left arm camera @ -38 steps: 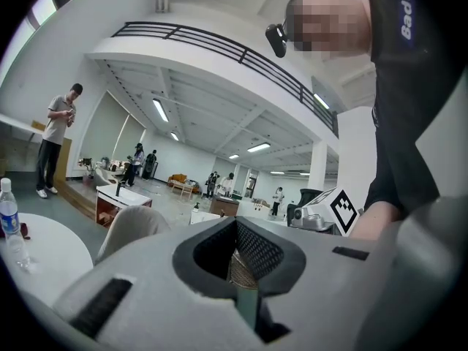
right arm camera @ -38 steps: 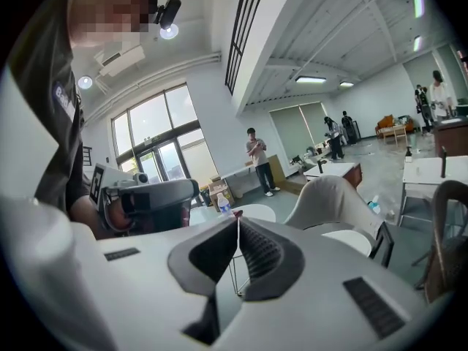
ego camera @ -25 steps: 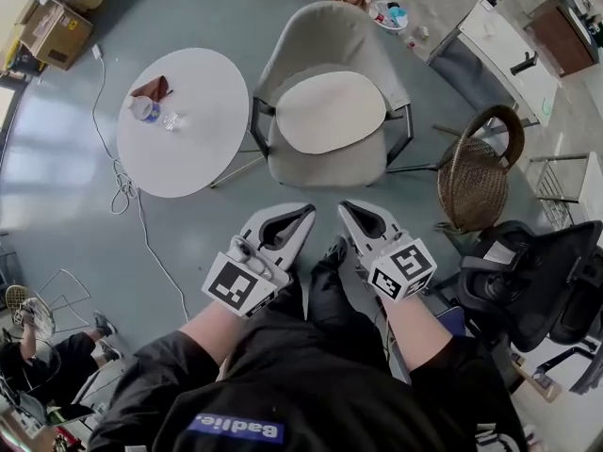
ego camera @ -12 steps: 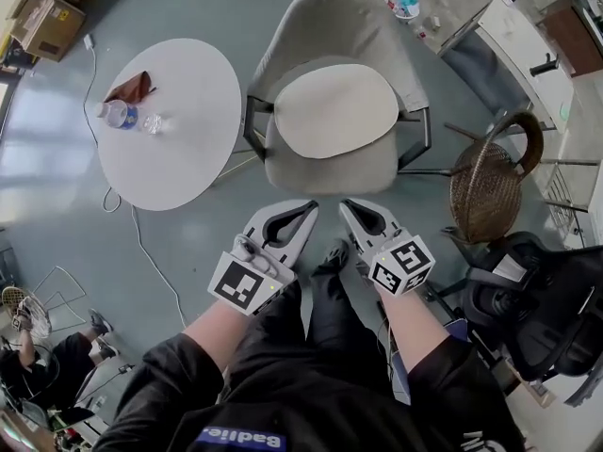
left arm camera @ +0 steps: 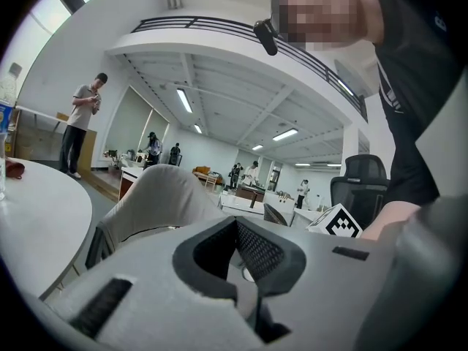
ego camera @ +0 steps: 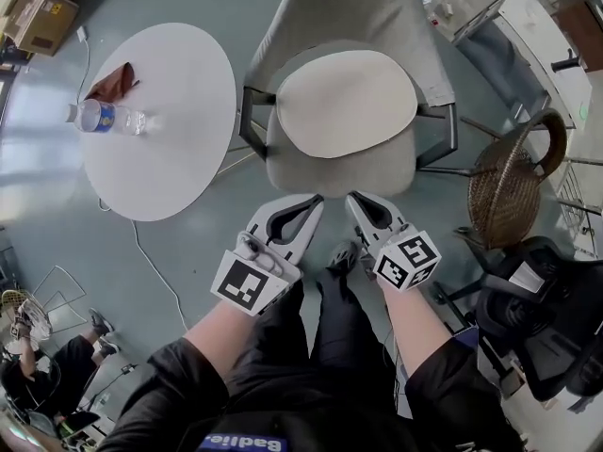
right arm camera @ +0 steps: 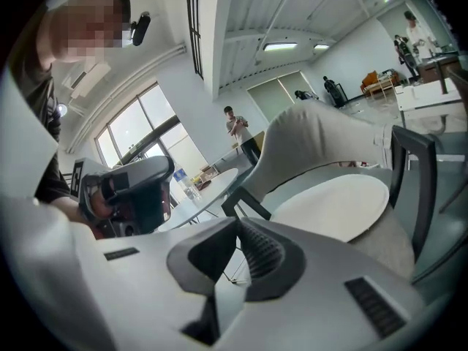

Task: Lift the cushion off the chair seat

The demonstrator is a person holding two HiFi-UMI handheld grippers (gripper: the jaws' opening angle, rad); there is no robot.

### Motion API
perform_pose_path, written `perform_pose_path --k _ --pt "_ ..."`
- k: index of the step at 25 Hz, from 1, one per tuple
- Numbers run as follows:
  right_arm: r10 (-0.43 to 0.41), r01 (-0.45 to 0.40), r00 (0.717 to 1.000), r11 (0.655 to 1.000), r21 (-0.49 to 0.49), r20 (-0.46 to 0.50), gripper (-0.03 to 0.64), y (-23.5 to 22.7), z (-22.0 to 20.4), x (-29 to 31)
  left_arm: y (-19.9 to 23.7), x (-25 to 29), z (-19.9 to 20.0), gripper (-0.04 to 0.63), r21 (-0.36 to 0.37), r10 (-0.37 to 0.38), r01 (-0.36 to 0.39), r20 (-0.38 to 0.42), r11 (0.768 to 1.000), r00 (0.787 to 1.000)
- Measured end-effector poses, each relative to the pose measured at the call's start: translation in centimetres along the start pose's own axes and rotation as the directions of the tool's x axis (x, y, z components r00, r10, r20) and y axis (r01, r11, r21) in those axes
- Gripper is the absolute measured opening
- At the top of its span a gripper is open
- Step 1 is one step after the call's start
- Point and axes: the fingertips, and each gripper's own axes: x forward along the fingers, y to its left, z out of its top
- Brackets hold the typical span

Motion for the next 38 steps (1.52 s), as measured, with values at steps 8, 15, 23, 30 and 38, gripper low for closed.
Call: perform_pose_path --k 8,15,23,30,38 --pt "-0.021 0.023 1.000 0.983 0.184 -0.014 0.040 -4.4 -3.7 3.4 2.2 0.8 -1.3 0.012 -0.019 0.014 -0.014 -0.008 1.000 1.000" --pt "-0.034 0.043 0.999 0.921 0.386 -0.028 0.171 -8.9 -7.3 6.1 3.5 1.5 -2.3 0.012 -0.011 0.011 -0.011 -0.015 1.000 1.000" --pt "-0.074 0.069 0.997 0.788 0.611 -0.017 0.213 -13.1 -10.3 8.8 4.5 1.9 -2.8 0.012 -0.023 0.010 -0.011 -0.019 1.000 1.000" --pt "-0.152 0.119 0.988 0.644 0.756 -0.026 0.215 -16.0 -11.7 9.8 5.3 1.8 -2.9 0.012 -0.026 0.008 -0.008 -0.023 1.000 1.000" --pt "-0.211 0.148 0.977 0.520 0.841 -0.041 0.215 -17.8 -11.4 11.2 6.4 1.5 -2.6 0.012 -0.036 0.017 -0.018 -0.030 0.999 0.999"
